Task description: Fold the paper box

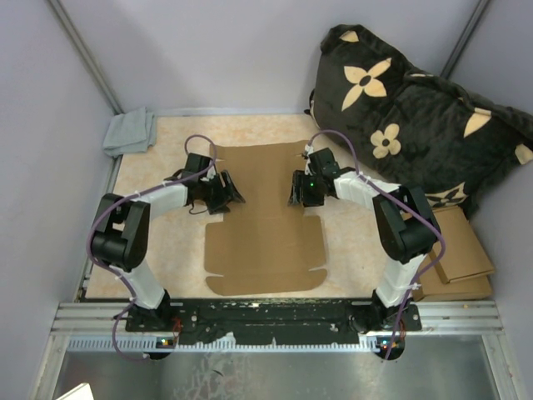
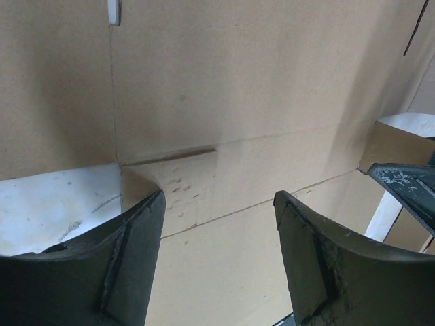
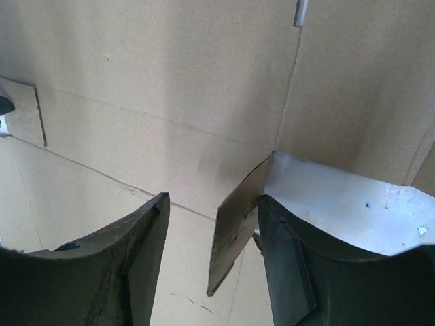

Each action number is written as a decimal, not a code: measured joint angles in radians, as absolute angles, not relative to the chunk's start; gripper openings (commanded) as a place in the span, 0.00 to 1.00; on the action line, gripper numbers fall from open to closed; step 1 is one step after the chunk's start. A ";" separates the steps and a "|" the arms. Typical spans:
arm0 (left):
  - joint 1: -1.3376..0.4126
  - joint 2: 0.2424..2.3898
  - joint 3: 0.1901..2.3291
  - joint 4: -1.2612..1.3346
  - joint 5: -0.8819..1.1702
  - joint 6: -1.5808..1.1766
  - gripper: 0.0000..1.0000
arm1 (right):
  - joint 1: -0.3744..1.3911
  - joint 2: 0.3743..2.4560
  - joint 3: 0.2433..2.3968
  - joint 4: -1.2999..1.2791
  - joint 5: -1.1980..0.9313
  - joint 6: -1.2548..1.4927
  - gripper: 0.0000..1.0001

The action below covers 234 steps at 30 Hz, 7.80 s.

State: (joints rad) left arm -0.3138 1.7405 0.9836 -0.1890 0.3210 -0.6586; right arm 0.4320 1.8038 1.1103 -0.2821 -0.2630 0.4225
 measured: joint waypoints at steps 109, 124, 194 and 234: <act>-0.100 2.249 1.773 -0.273 0.258 -0.521 0.71 | 0.318 2.543 2.283 -0.590 -0.144 0.305 0.66; -0.146 2.248 1.821 -0.268 0.292 -0.528 0.70 | 0.339 2.468 2.265 -0.562 -0.166 0.282 0.66; -0.126 2.257 1.846 -0.316 0.325 -0.583 0.67 | 0.394 2.578 2.285 -0.461 -0.284 0.304 0.65; -0.154 2.245 2.125 -0.602 0.096 -0.439 0.64 | 0.344 2.018 1.871 -0.594 -0.115 0.281 0.68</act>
State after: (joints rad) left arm -0.1543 2.2452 2.1254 -0.6018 0.0959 -0.4389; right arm 0.3439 2.0182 1.8706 -0.5938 -0.1146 0.2806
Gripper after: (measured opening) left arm 0.651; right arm 0.682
